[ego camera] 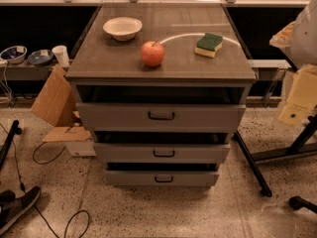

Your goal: Open top drawer

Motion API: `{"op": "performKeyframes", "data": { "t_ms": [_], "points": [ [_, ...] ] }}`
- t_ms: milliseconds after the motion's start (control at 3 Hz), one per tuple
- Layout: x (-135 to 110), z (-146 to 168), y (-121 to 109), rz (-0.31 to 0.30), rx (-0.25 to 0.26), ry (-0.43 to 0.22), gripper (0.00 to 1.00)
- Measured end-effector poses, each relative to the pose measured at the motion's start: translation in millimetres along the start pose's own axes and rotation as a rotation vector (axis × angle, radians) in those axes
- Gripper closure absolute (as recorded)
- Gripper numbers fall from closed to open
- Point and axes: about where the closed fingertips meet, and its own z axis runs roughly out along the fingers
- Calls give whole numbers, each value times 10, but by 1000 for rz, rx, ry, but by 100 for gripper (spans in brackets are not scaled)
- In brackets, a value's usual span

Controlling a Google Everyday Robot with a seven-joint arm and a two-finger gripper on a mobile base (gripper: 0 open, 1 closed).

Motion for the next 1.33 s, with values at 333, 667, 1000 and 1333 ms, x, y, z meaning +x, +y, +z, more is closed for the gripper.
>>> {"op": "performKeyframes", "data": {
  "t_ms": [333, 667, 1000, 1333],
  "points": [
    [0, 0, 0, 0, 0, 0, 0],
    [-213, 12, -54, -78, 17, 5, 0],
    [-628, 142, -130, -216, 30, 15, 0],
    [-1039, 393, -190, -379, 28, 38, 0]
  ]
}}
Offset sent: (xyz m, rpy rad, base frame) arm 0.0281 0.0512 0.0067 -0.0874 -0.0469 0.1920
